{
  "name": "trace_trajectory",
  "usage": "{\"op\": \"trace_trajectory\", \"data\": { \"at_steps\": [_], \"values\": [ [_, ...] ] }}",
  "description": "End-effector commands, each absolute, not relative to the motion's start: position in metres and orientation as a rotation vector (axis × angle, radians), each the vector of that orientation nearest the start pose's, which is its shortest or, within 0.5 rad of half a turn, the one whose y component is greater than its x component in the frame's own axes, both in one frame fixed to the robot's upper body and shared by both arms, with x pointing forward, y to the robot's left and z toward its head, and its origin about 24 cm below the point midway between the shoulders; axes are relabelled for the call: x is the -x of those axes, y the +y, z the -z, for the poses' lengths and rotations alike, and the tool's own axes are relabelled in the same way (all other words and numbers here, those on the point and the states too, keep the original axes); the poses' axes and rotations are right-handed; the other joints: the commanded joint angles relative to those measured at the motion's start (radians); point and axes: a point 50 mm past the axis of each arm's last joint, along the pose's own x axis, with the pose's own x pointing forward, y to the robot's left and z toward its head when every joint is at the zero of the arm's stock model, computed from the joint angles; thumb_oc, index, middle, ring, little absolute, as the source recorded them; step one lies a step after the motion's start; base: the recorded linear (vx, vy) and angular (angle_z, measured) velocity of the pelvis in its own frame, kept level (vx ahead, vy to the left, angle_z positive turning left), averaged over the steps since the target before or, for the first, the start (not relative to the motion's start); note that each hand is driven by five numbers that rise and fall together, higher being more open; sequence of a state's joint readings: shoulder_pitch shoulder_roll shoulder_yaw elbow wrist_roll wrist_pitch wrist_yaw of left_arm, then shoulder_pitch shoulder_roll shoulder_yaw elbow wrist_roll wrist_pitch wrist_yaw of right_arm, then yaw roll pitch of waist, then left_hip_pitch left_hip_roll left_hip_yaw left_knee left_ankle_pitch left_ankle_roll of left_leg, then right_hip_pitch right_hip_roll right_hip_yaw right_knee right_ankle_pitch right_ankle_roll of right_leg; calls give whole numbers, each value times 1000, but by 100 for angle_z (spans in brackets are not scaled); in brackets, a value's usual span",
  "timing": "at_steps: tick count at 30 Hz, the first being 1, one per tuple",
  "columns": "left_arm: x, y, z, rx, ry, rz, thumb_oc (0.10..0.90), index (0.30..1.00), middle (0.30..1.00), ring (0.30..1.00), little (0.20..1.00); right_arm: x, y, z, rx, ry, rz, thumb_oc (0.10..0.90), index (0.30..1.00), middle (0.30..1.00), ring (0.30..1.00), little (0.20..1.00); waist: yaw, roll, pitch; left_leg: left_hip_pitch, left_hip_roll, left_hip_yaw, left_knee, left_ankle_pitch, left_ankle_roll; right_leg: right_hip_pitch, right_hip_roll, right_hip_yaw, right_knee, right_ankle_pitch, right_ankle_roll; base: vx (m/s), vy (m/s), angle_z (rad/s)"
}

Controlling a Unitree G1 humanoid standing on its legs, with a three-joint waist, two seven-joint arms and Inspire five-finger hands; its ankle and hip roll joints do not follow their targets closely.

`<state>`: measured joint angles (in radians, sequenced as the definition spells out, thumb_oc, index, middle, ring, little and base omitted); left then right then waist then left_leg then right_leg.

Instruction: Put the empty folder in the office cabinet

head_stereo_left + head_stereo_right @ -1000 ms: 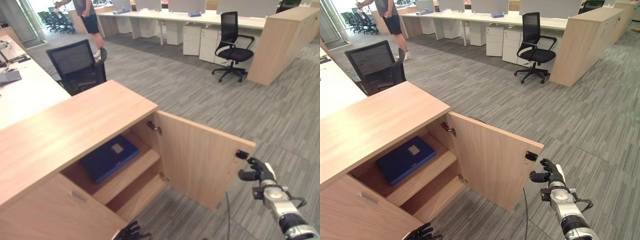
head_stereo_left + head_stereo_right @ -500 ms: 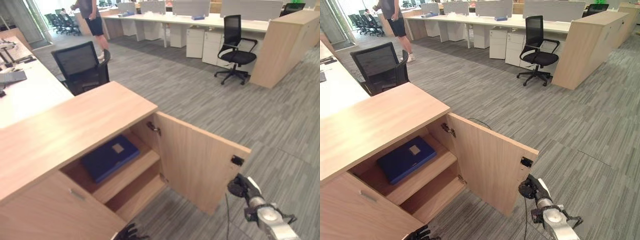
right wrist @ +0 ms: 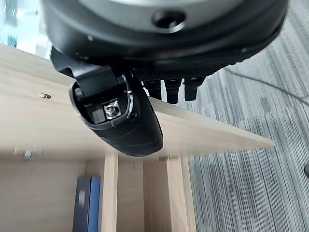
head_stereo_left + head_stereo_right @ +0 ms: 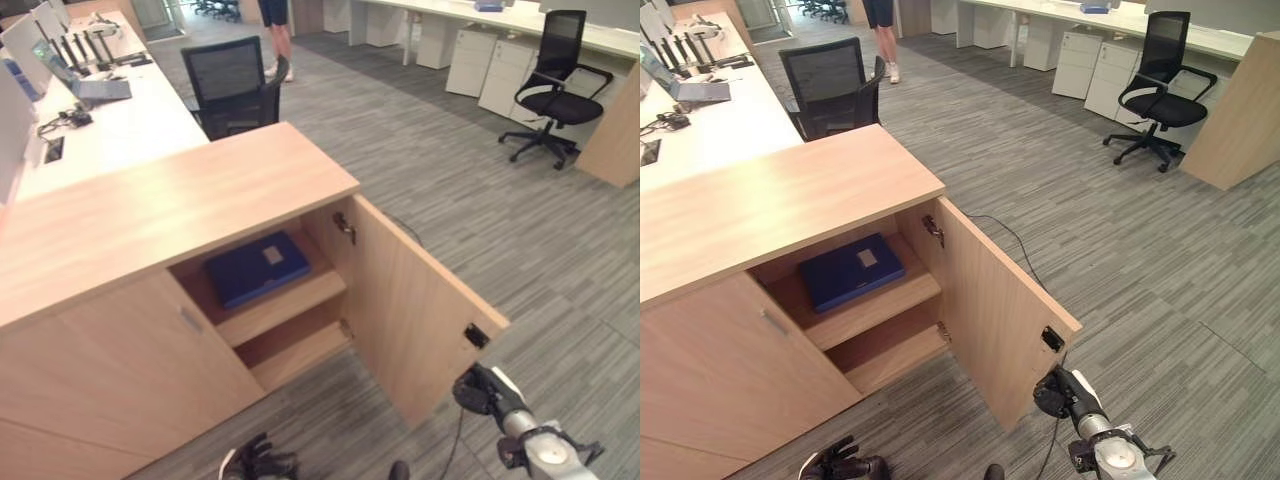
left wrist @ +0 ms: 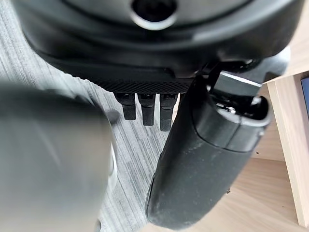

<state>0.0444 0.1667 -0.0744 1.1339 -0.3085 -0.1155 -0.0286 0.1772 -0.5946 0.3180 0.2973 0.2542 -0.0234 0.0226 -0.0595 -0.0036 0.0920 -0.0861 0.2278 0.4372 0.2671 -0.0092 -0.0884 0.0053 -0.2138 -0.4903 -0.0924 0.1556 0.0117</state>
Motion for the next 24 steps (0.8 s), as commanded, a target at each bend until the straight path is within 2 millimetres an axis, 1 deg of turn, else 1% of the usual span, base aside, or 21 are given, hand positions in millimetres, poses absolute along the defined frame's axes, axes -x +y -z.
{"op": "trace_trajectory", "data": {
  "at_steps": [1,2,3,4,6,7,8,9,10,11,12,14,15,17,18,19,20,21,22,23,24],
  "values": [
    [-114,224,150,18,972,-188,800,900,900,900,900,-253,-124,-35,268,-19,-596,800,900,900,900,900,73,27,29,120,-28,-31,-213,12,-52,133,26,15,12,-187,114,62,191,18],
    [-112,226,151,10,982,-188,800,900,900,900,900,-253,-123,-35,270,-19,-598,800,900,900,900,900,80,30,24,129,-44,-50,-238,9,-44,137,24,11,15,-186,117,48,104,49],
    [-112,226,151,10,982,-188,800,900,900,900,900,-253,-123,-34,270,-19,-598,800,900,900,900,900,78,29,25,131,-46,-51,-241,11,-43,139,23,9,14,-186,118,57,170,115],
    [-110,228,151,-4,994,-188,800,900,900,900,900,-251,-122,-32,250,-6,-586,800,900,900,900,900,93,22,20,134,-80,-93,-272,8,-26,147,12,-2,23,-181,120,46,166,139],
    [-110,230,151,-14,998,-187,800,900,900,900,900,-251,-120,-31,238,-5,-585,800,900,900,900,900,96,17,17,135,-89,-102,-282,7,-19,153,6,-9,26,-181,123,52,169,143],
    [-111,231,151,-33,998,-174,800,900,900,900,900,-251,-117,-31,215,-8,-584,800,900,900,900,900,111,7,13,134,-108,-120,-287,0,1,160,-10,-20,53,-185,127,42,116,98],
    [-111,231,150,-33,998,-174,800,900,900,900,900,-251,-117,-32,215,-8,-584,800,900,900,900,900,110,6,13,133,-109,-121,-287,0,2,160,-11,-20,55,-187,128,51,186,88],
    [-112,233,150,-44,994,-173,800,900,900,900,900,-252,-114,-33,206,-14,-586,800,900,900,900,900,119,2,12,131,-118,-131,-289,-4,11,155,-23,-30,79,-190,131,16,181,71],
    [-115,236,148,-61,994,-169,800,900,900,900,900,-255,-108,-36,198,-30,-598,800,900,900,900,900,132,-7,11,129,-136,-146,-300,-10,27,142,-45,-40,132,-194,139,16,181,76],
    [-115,236,148,-61,994,-170,800,900,900,900,900,-255,-108,-36,198,-31,-598,800,900,900,900,900,132,-7,11,128,-137,-146,-300,-10,28,140,-47,-40,135,-195,140,16,177,71],
    [-118,238,147,-63,986,-176,800,900,900,900,900,-257,-103,-40,197,-49,-612,800,900,900,900,900,142,-10,13,131,-146,-153,-307,-12,37,129,-60,-43,168,-196,148,28,175,36],
    [-124,242,144,-87,975,-172,800,900,900,900,900,-261,-90,-50,207,-93,-660,800,900,900,900,900,156,-15,18,143,-172,-180,-324,-24,60,95,-106,-34,278,-169,175,44,237,36],
    [-124,244,144,-89,974,-177,800,900,900,900,900,-263,-84,-53,221,-110,-681,800,900,900,900,900,159,-16,22,150,-185,-184,-327,-30,74,77,-133,-29,333,-143,191,41,174,34],
    [-125,245,143,-91,971,-181,800,900,900,900,900,-266,-77,-59,235,-136,-704,800,900,900,900,900,162,-10,32,159,-196,-198,-330,-36,89,46,-157,-5,418,-97,215,25,115,30],
    [-125,245,143,-91,970,-182,800,900,900,900,900,-266,-77,-59,235,-136,-704,800,900,900,900,900,163,-11,32,159,-197,-197,-330,-36,90,43,-160,-2,422,-98,215,16,67,16],
    [-125,245,143,-93,971,-184,800,900,900,900,900,-267,-74,-61,235,-148,-709,800,900,900,900,900,163,-3,37,162,-194,-210,-334,-35,91,23,-155,21,454,-95,220,10,47,15],
    [-126,246,143,-97,972,-181,800,900,900,900,900,-267,-74,-62,234,-154,-704,800,900,900,900,900,162,2,38,163,-192,-223,-337,-35,92,6,-143,50,465,-110,221,17,60,27],
    [-126,245,143,-99,968,-176,800,900,900,900,900,-268,-76,-62,235,-153,-690,800,900,900,900,900,157,7,36,163,-192,-242,-343,-31,89,-7,-111,93,446,-134,209,60,27,76],
    [-125,244,144,-111,976,-161,800,900,900,900,900,-271,-86,-63,227,-151,-637,800,900,900,900,900,137,8,38,166,-200,-287,-347,-32,78,-10,-49,180,343,-205,183,88,-16,96],
    [-124,243,144,-118,981,-155,800,900,900,900,900,-272,-91,-64,209,-156,-605,800,900,900,900,900,129,5,38,168,-208,-303,-349,-33,73,-1,-33,202,276,-203,177,76,-32,101],
    [-124,243,144,-118,981,-155,800,900,900,900,900,-272,-91,-65,209,-156,-605,800,900,900,900,900,129,5,36,165,-207,-303,-350,-29,73,-1,-31,201,270,-197,176,43,-69,77]
  ]
}}
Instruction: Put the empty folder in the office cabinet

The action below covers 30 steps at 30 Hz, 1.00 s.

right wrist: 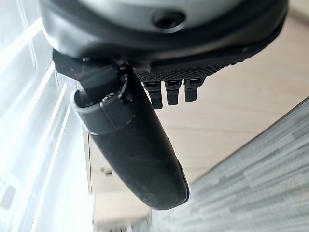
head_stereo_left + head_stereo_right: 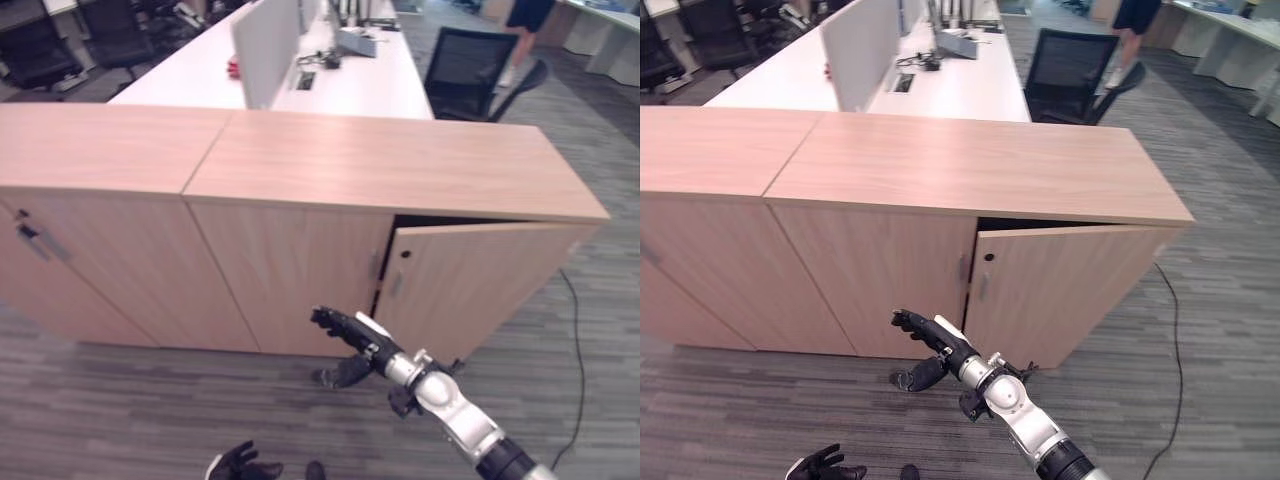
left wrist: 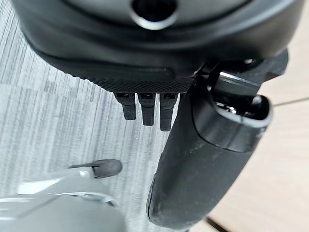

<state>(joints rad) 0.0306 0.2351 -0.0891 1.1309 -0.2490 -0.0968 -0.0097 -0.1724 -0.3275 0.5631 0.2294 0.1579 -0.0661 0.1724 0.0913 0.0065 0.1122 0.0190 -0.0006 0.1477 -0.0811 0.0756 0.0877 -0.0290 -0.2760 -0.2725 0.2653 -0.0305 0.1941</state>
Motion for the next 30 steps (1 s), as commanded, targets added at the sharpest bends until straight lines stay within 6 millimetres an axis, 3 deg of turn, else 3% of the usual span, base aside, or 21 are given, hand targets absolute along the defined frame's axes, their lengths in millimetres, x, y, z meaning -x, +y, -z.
{"op": "trace_trajectory", "data": {
  "at_steps": [1,3,4,5,7,8,11,12,16,21,24,25,30],
  "values": [
    [-124,243,145,-138,991,-143,800,900,900,900,900,-276,-106,-65,182,-154,-521,800,900,900,900,900,-43,-9,13,52,11,-42,-6,-109,-111,15,42,43,-159,11,1,37,-44,61],
    [-119,246,146,-140,1010,-156,800,900,900,900,900,-274,-122,-60,150,-129,-440,800,900,900,900,900,-51,-19,2,56,2,-56,-6,-118,-111,38,46,75,-206,23,2,57,-35,75],
    [-119,246,146,-140,1010,-155,800,900,900,900,900,-274,-122,-60,150,-129,-440,800,900,900,900,900,-51,-19,2,57,2,-56,-6,-118,-111,39,46,74,-206,23,2,57,-59,78],
    [-112,249,148,-144,1033,-170,800,900,900,900,900,-272,-139,-53,166,-96,-379,800,900,900,900,900,-52,-24,-11,58,2,-51,-6,-121,-113,59,44,68,-224,33,2,33,-45,58],
    [-109,249,149,-146,1043,-168,800,900,900,900,900,-269,-147,-49,180,-79,-352,800,900,900,900,900,-52,-25,-15,60,4,-48,-6,-121,-114,65,44,61,-231,37,2,37,-51,-4],
    [-105,247,150,-162,1054,-148,800,900,900,900,900,-264,-166,-36,205,-16,-285,800,900,900,900,900,-54,-23,-21,65,2,-50,-6,-124,-114,85,46,52,-249,36,0,46,-61,-19],
    [-103,245,150,-172,1044,-115,800,900,900,900,900,-258,-193,-20,229,69,-175,800,900,900,900,900,-60,-15,-26,75,6,-57,-6,-129,-117,105,52,49,-268,34,-5,30,-34,-8],
    [-103,245,150,-172,1044,-115,800,900,900,900,900,-258,-193,-20,229,69,-175,800,900,900,900,900,-59,-15,-26,76,6,-57,-6,-129,-117,106,52,49,-268,34,-5,13,-46,-2],
    [-103,242,148,-160,1023,-91,800,900,900,900,900,-256,-227,-12,232,127,-16,800,900,900,900,900,-68,-5,-34,84,17,-54,-6,-130,-127,133,64,47,-315,41,-11,11,-55,-5],
    [-104,238,147,-152,1005,-64,800,900,900,900,900,-263,-241,-14,261,138,52,800,900,900,900,900,-65,0,-36,92,31,-54,-6,-132,-136,151,76,51,-338,38,-18,-1,-68,-6],
    [-105,229,145,-150,980,-9,800,900,900,900,900,-280,-245,-20,292,134,72,800,900,900,900,900,-47,8,-38,96,41,-59,-6,-130,-139,160,87,51,-347,32,-26,-11,-62,-1],
    [-101,226,146,-150,983,11,800,900,900,900,900,-294,-239,-27,302,122,55,800,900,900,900,900,-31,12,-41,99,45,-60,-6,-128,-140,162,92,49,-352,31,-30,-20,-54,-3],
    [-99,221,146,-138,985,38,800,900,900,900,900,-318,-229,-39,297,100,53,800,900,900,900,900,4,14,-41,93,49,-76,-6,-119,-144,167,98,41,-353,25,-36,-16,-26,3]
  ]
}}
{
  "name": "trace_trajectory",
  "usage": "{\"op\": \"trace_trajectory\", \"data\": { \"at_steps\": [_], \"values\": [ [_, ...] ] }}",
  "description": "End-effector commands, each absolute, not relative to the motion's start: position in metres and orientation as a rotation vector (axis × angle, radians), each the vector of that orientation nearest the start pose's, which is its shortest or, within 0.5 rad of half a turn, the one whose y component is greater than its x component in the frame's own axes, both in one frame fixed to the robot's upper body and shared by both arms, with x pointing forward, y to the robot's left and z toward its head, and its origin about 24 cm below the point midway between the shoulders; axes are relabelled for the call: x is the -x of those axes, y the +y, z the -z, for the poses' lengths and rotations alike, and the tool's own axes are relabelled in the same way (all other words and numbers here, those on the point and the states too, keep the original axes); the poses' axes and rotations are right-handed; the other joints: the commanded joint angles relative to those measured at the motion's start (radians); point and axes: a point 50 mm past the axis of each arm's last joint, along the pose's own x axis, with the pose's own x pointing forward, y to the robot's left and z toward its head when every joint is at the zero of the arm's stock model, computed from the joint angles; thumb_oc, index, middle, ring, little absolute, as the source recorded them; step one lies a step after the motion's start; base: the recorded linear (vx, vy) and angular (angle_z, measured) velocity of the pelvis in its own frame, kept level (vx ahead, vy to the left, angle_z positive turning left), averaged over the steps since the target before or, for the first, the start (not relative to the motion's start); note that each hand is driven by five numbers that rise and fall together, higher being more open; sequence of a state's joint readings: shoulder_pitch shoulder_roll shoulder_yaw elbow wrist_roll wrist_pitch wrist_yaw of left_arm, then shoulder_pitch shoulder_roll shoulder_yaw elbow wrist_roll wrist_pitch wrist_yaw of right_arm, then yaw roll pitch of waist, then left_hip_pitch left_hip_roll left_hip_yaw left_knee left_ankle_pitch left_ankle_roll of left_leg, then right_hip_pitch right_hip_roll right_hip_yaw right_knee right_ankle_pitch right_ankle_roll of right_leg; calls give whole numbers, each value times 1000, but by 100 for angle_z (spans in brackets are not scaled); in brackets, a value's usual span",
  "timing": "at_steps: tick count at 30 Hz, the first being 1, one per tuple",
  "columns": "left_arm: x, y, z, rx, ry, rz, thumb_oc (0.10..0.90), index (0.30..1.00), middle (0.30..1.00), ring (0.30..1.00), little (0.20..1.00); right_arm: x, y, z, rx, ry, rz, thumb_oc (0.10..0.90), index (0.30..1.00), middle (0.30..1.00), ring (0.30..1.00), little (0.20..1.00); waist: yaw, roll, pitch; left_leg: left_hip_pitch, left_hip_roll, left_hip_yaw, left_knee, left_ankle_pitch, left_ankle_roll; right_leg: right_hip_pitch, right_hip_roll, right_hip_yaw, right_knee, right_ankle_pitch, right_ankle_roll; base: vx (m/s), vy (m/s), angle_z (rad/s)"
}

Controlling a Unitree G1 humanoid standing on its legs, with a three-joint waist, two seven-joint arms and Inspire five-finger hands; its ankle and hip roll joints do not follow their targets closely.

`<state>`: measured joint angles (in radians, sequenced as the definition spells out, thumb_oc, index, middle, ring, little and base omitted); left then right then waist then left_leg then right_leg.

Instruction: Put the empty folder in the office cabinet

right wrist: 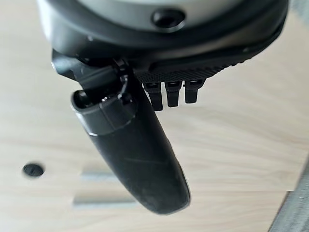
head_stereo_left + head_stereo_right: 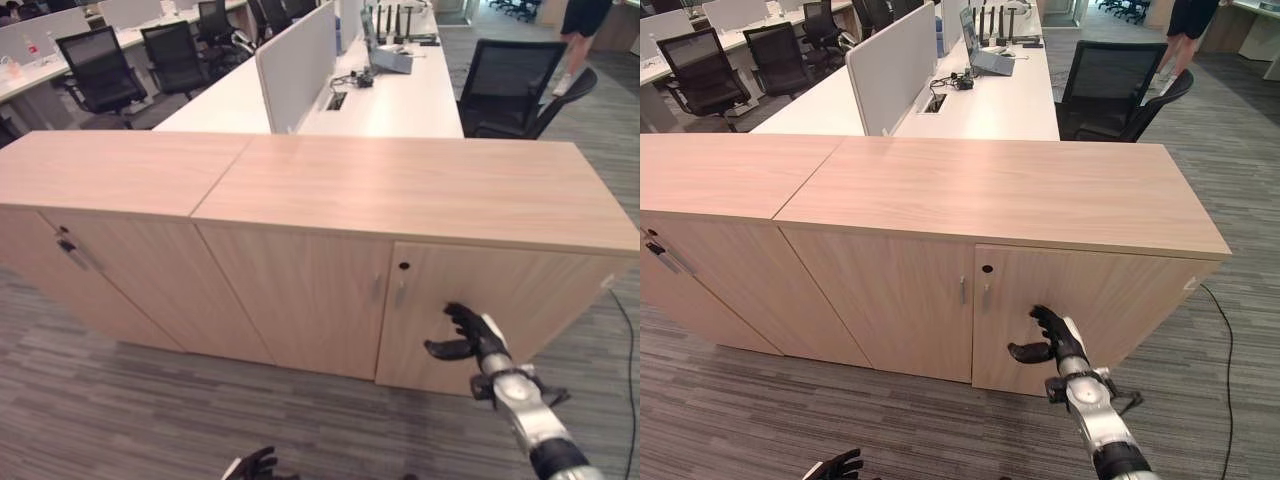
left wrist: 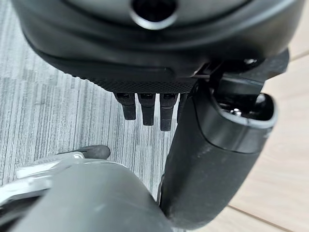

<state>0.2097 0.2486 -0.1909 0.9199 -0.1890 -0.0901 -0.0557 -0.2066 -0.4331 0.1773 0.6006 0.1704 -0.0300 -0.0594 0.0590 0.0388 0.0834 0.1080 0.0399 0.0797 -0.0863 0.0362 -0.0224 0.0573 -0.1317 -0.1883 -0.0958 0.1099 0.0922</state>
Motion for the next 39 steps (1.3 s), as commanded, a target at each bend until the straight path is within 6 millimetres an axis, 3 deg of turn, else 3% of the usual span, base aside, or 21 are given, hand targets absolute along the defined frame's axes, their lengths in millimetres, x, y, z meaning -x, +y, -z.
{"op": "trace_trajectory", "data": {
  "at_steps": [1,8,9,13,18,25,39],
  "values": [
    [-99,221,146,-138,984,38,800,900,900,900,900,-319,-229,-39,297,99,53,800,900,900,900,900,35,-19,-12,4,8,-8,-1,-79,-34,81,-46,-44,9,-115,65,-4,-10,9],
    [-109,217,143,-137,951,43,800,900,900,900,900,-297,-228,-3,235,221,92,800,900,900,900,900,40,-18,-6,-30,0,-51,-1,-63,-41,79,-46,-82,9,-117,60,-27,-17,21],
    [-113,216,142,-128,937,30,800,900,900,900,900,-273,-229,27,215,334,102,800,900,900,900,900,34,-16,-4,-39,-3,-63,-1,-60,-43,82,-47,-103,9,-120,58,6,-17,53],
    [-122,215,140,-100,912,-5,800,900,900,900,900,-220,-226,80,220,573,69,800,900,900,900,900,12,-16,0,-39,-7,-75,-1,-62,-44,88,-48,-116,12,-122,56,11,-13,36],
    [-121,218,144,-88,947,-55,800,900,900,900,900,-167,-222,117,210,782,39,800,900,900,900,900,-24,-22,3,-32,-5,-64,-1,-66,-44,84,-47,-102,15,-122,55,1,-6,1],
    [-117,220,150,-99,994,-81,800,900,900,900,900,-140,-218,135,233,907,-11,800,900,900,900,900,-57,-27,5,-13,9,-14,-1,-77,-46,69,-38,-54,12,-116,56,3,-14,-26],
    [-111,224,152,-109,1016,-74,800,900,900,900,900,-139,-212,139,257,929,-79,800,900,900,900,900,-75,-24,0,42,35,45,-1,-96,-47,65,-14,33,9,-118,54,21,-16,-24]
  ]
}}
